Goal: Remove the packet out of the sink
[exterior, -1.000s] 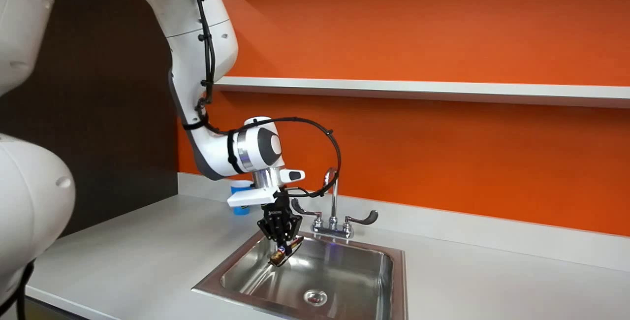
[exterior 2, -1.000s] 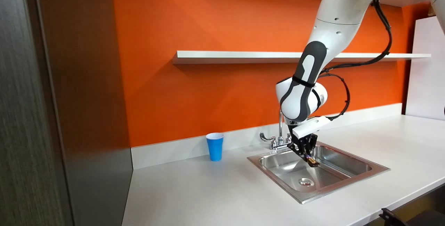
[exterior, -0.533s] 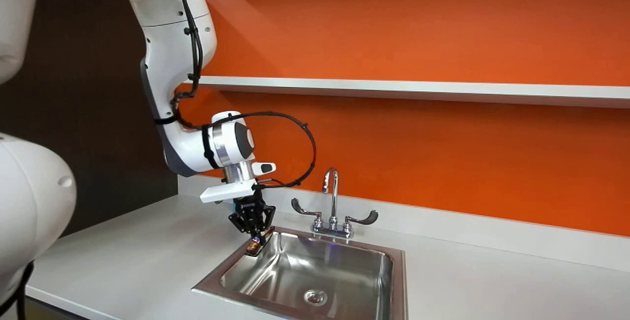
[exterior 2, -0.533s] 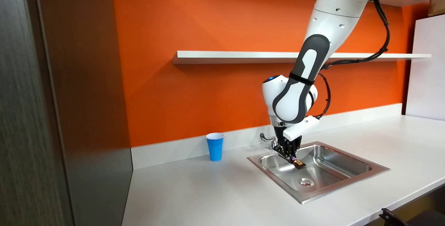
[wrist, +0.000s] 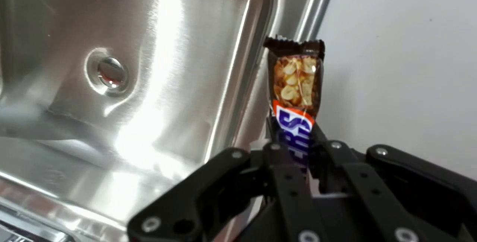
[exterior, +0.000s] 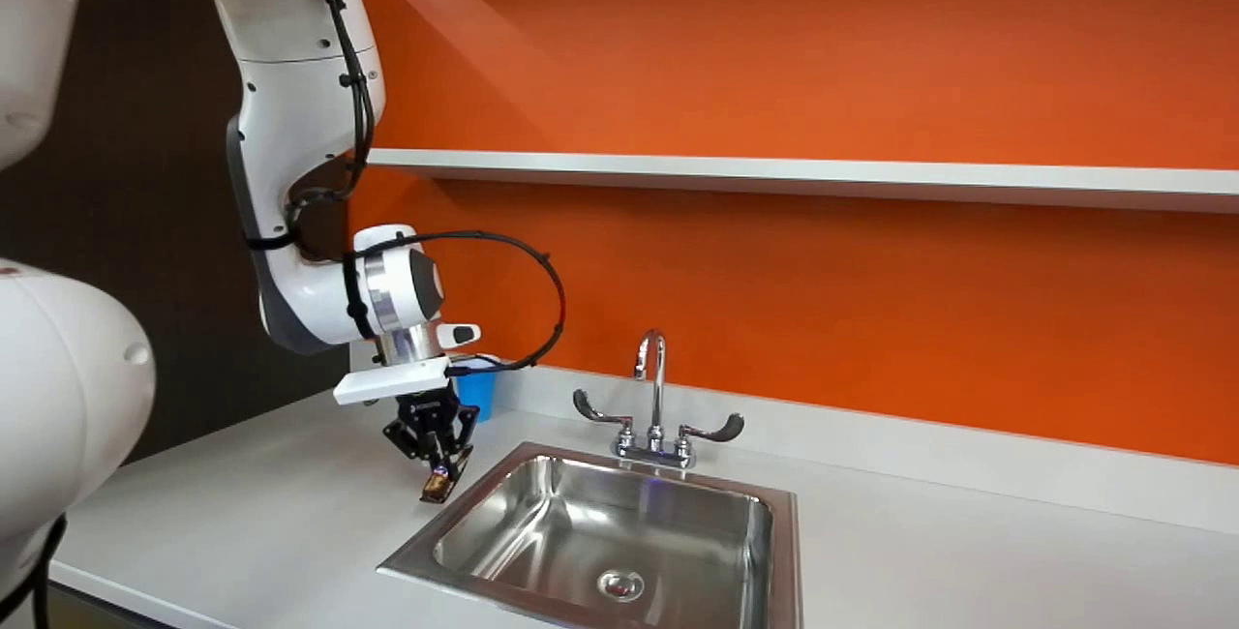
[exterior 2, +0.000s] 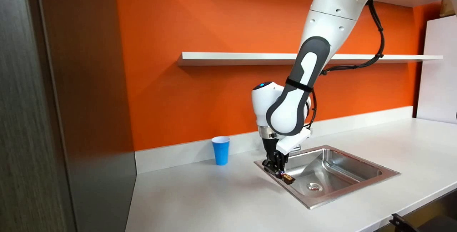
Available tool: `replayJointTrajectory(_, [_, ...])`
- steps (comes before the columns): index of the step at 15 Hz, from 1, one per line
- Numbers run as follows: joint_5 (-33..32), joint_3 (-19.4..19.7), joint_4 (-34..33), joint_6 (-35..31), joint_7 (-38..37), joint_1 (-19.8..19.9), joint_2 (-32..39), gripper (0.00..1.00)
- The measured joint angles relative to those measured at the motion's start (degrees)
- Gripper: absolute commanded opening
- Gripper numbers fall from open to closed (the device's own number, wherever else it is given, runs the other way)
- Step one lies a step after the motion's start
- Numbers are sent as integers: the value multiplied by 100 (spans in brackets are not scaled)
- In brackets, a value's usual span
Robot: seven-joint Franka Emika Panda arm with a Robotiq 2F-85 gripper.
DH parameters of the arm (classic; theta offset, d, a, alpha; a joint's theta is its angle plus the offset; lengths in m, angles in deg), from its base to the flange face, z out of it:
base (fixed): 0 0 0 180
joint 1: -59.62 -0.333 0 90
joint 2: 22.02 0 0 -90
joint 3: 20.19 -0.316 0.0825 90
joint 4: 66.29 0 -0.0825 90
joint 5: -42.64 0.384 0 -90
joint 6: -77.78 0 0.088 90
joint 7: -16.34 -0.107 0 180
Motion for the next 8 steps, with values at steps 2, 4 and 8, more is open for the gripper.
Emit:
replayJointTrajectory(2, [7,-131,-44,-8,90,-67,116,4])
replayJointTrajectory(4, [10,-228,-135,-8,187,-138,276,4])
replayJointTrajectory(8, [14,-309,-405,-8,341,-271,624,43])
